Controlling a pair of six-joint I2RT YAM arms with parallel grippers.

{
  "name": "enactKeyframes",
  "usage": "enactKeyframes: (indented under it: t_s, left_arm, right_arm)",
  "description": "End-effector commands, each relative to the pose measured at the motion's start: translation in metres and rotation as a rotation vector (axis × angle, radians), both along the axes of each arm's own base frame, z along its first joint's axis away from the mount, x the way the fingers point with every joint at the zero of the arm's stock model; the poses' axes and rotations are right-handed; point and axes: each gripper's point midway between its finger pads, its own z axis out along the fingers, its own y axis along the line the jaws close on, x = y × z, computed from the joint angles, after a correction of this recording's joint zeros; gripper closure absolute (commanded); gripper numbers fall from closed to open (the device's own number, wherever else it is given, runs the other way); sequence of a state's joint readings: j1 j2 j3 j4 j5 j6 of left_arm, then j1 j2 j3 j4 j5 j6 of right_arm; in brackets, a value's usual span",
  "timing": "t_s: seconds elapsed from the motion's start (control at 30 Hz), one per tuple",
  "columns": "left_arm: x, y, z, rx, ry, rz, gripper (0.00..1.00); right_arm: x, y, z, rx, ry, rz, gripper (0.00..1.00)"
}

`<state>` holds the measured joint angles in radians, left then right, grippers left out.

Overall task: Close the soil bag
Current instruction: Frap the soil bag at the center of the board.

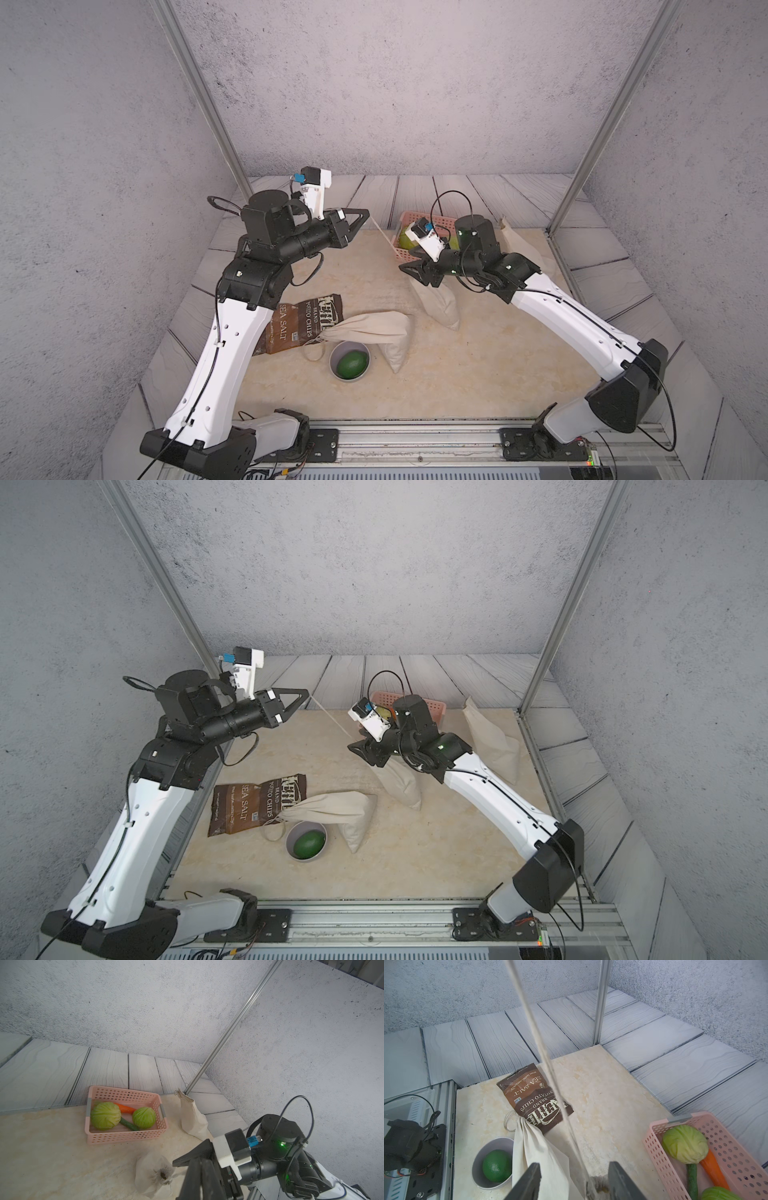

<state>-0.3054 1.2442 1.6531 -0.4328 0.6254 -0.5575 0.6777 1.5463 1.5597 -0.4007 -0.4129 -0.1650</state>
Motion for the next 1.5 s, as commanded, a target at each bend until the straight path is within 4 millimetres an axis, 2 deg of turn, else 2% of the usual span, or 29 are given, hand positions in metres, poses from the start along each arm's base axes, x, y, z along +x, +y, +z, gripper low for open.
enactKeyframes:
  t_s: [0.0,0.2,0.27,0.33,0.37,0.43,0.53,0.63,0.73,0.8,0.87,0.93,1.0,1.03,1.1,1.2,1.27,1.37,1.47]
  left_arm:
    - [-0.014,0.0,0.028,-0.019,-0.091,-0.023,1.0]
    - [-0.019,0.0,0.032,-0.018,-0.104,-0.031,1.0]
    - [-0.021,0.001,0.034,-0.015,-0.11,-0.032,1.0]
    - [-0.024,0.004,0.036,-0.002,-0.122,-0.021,1.0]
    - [-0.026,0.006,0.039,0.003,-0.13,-0.011,1.0]
    - [-0.029,0.012,0.044,0.014,-0.151,0.013,1.0]
    - [-0.041,0.019,0.062,-0.002,-0.195,0.025,1.0]
    - [-0.056,0.026,0.085,-0.022,-0.253,0.03,1.0]
    - [-0.071,0.032,0.109,-0.038,-0.314,0.038,1.0]
    - [-0.079,0.037,0.122,-0.043,-0.349,0.055,1.0]
    - [-0.085,0.043,0.133,-0.043,-0.381,0.083,1.0]
    - [-0.091,0.048,0.143,-0.042,-0.407,0.102,1.0]
    - [-0.094,0.05,0.146,-0.037,-0.415,0.11,1.0]
    - [-0.093,0.051,0.144,-0.034,-0.41,0.119,1.0]
    - [-0.088,0.054,0.137,-0.028,-0.392,0.141,1.0]
    - [-0.08,0.056,0.122,-0.024,-0.351,0.162,1.0]
    - [-0.072,0.059,0.109,-0.018,-0.313,0.18,1.0]
    - [-0.056,0.064,0.083,-0.012,-0.245,0.216,1.0]
    - [-0.033,0.072,0.044,0.013,-0.142,0.265,1.0]
  right_arm:
    - [-0.002,0.006,-0.005,-0.036,0.037,0.034,0.47]
    - [0.009,0.014,-0.019,-0.084,0.077,0.034,0.62]
    - [0.013,0.013,-0.025,-0.105,0.091,0.021,0.77]
    - [0.022,0.005,-0.038,-0.155,0.095,-0.037,0.92]
    - [0.027,-0.002,-0.048,-0.187,0.099,-0.061,0.96]
    - [0.038,-0.02,-0.073,-0.254,0.131,-0.116,0.98]
    - [0.052,-0.054,-0.129,-0.393,0.199,-0.21,0.96]
    - [0.054,-0.087,-0.183,-0.58,0.225,-0.286,0.9]
    - [0.054,-0.11,-0.212,-0.684,0.246,-0.336,0.88]
    - [0.057,-0.12,-0.216,-0.72,0.229,-0.363,0.88]
    - [0.062,-0.129,-0.209,-0.752,0.202,-0.404,0.86]
    - [0.068,-0.137,-0.19,-0.766,0.171,-0.462,0.86]
    - [0.07,-0.136,-0.16,-0.708,0.131,-0.49,0.86]
    - [0.07,-0.135,-0.154,-0.683,0.116,-0.493,0.85]
    - [0.072,-0.139,-0.161,-0.689,0.105,-0.512,0.84]
    - [0.063,-0.144,-0.195,-0.752,0.183,-0.502,0.82]
    - [0.052,-0.138,-0.212,-0.732,0.254,-0.466,0.84]
    - [0.035,-0.115,-0.213,-0.6,0.327,-0.387,0.86]
    - [0.018,-0.091,-0.197,-0.504,0.345,-0.301,0.85]
